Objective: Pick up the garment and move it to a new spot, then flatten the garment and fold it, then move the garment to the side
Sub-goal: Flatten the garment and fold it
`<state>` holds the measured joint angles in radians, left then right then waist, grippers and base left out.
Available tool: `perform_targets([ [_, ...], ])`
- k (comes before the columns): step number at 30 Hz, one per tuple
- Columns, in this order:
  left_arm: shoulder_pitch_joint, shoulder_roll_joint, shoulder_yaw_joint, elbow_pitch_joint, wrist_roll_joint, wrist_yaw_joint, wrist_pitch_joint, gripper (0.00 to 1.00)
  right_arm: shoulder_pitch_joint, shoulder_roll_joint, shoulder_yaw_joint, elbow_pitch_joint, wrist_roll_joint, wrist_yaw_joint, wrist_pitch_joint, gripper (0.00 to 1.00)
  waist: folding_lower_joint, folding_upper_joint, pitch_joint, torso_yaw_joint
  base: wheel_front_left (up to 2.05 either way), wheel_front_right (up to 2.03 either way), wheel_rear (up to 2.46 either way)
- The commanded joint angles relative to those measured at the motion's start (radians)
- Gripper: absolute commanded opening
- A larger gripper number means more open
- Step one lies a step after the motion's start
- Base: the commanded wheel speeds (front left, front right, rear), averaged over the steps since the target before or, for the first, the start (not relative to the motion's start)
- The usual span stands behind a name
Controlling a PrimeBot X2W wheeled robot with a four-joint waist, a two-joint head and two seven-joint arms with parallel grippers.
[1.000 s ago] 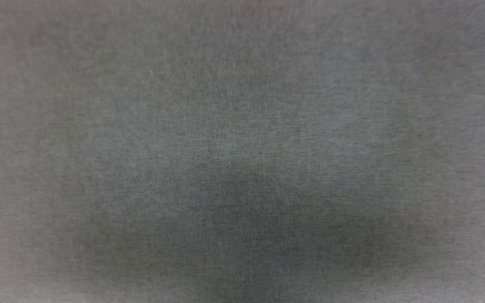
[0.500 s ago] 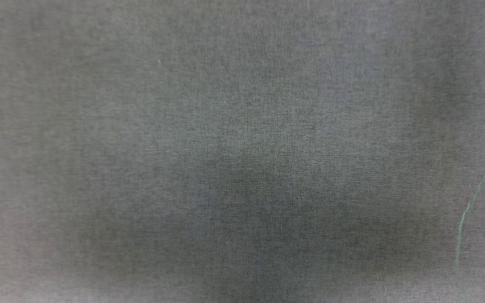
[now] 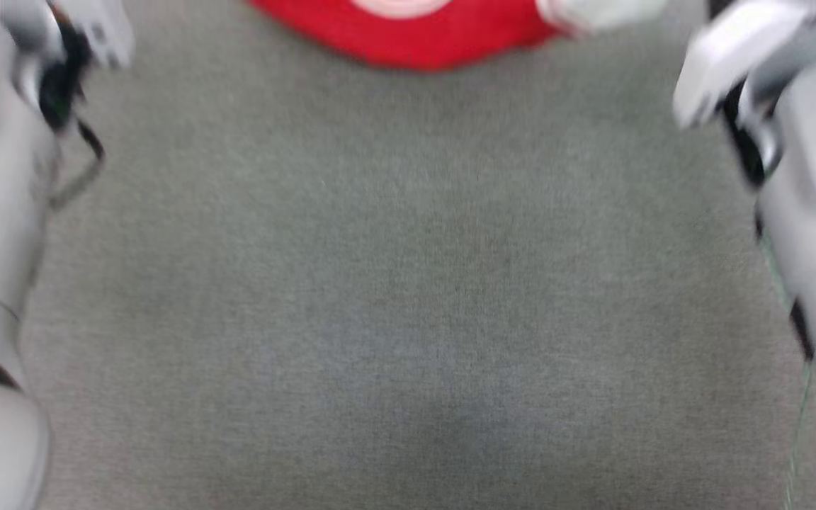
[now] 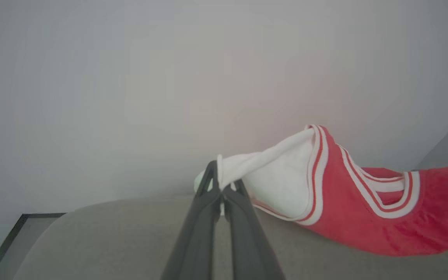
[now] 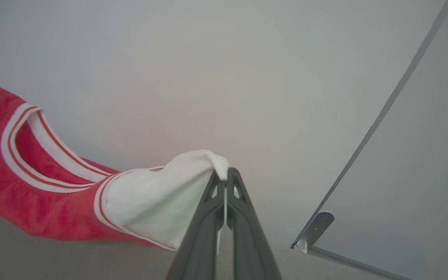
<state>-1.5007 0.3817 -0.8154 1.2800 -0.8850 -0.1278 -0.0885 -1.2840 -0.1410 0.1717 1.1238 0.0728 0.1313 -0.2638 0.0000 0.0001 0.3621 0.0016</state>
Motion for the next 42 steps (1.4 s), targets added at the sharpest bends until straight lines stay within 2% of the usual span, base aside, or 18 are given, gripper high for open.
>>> perform_targets([
  [1, 0.08, -0.003, 0.001, -0.004, -0.019, -0.003, 0.002, 0.0, 0.077, -0.007, 0.045, 0.002, 0.066, -0.001, 0.009, 0.0, 0.0, -0.0001, -0.179, 0.017, 0.0, 0.0, 0.0],
  [6, 0.272, -0.005, 0.004, -0.05, -0.067, -0.003, -0.004, 0.0, 0.267, -0.046, 0.168, -0.081, 0.245, -0.001, 0.066, 0.0, 0.0, -0.0001, -0.254, 0.021, 0.0, 0.0, 0.0],
  [7, 0.272, -0.005, 0.004, -0.05, -0.067, -0.003, -0.004, 0.0, 0.267, -0.046, 0.168, -0.081, 0.245, -0.001, 0.066, 0.0, 0.0, -0.0001, -0.254, 0.021, 0.0, 0.0, 0.0],
  [13, 0.503, 0.013, 0.005, -0.153, -0.11, -0.003, -0.039, 0.0, 0.523, -0.152, 0.277, -0.316, 0.458, -0.001, 0.179, 0.0, 0.0, -0.0001, -0.308, 0.034, 0.0, 0.0, 0.0],
  [15, 0.574, 0.03, -0.001, -0.198, -0.113, -0.002, -0.048, 0.0, 0.606, -0.208, 0.281, -0.404, 0.506, -0.001, 0.217, 0.0, 0.0, -0.0001, -0.316, 0.037, 0.0, 0.0, 0.0],
  [19, 0.72, 0.081, 0.0, -0.317, -0.133, 0.037, -0.05, 0.0, 0.784, -0.288, 0.243, -0.562, 0.583, -0.001, 0.314, 0.0, 0.0, -0.0001, -0.334, 0.048, 0.0, 0.0, 0.0],
  [23, 0.868, 0.156, 0.009, -0.487, -0.159, 0.091, -0.045, 0.0, 0.951, -0.354, 0.182, -0.717, 0.622, -0.001, 0.421, 0.0, 0.0, -0.0001, -0.345, 0.055, 0.0, 0.0, 0.0],
  [25, 0.946, 0.197, 0.018, -0.595, -0.174, 0.137, -0.041, 0.0, 1.034, -0.38, 0.143, -0.789, 0.622, -0.001, 0.464, 0.0, 0.0, -0.0001, -0.346, 0.057, 0.0, 0.0, 0.0],
  [29, 1.106, 0.27, 0.042, -0.822, -0.223, 0.237, -0.04, 0.0, 1.176, -0.389, 0.069, -0.92, 0.617, -0.001, 0.553, 0.0, 0.0, -0.0001, -0.34, 0.057, 0.0, 0.0, 0.0],
  [35, 1.288, 0.34, 0.069, -1.072, -0.27, 0.375, -0.057, 0.0, 1.326, -0.355, -0.032, -1.041, 0.58, -0.001, 0.697, 0.0, 0.0, -0.0001, -0.323, 0.05, 0.0, 0.0, 0.0],
  [38, 1.335, 0.361, 0.08, -1.123, -0.278, 0.416, -0.068, 0.0, 1.363, -0.33, -0.065, -1.082, 0.56, -0.001, 0.751, 0.0, 0.0, -0.0001, -0.315, 0.047, 0.0, 0.0, 0.0],
  [42, 1.369, 0.368, 0.087, -1.151, -0.291, 0.441, -0.074, 0.0, 1.387, -0.292, -0.115, -1.109, 0.531, -0.001, 0.813, 0.0, 0.0, -0.0001, -0.307, 0.041, 0.0, 0.0, 0.0],
])
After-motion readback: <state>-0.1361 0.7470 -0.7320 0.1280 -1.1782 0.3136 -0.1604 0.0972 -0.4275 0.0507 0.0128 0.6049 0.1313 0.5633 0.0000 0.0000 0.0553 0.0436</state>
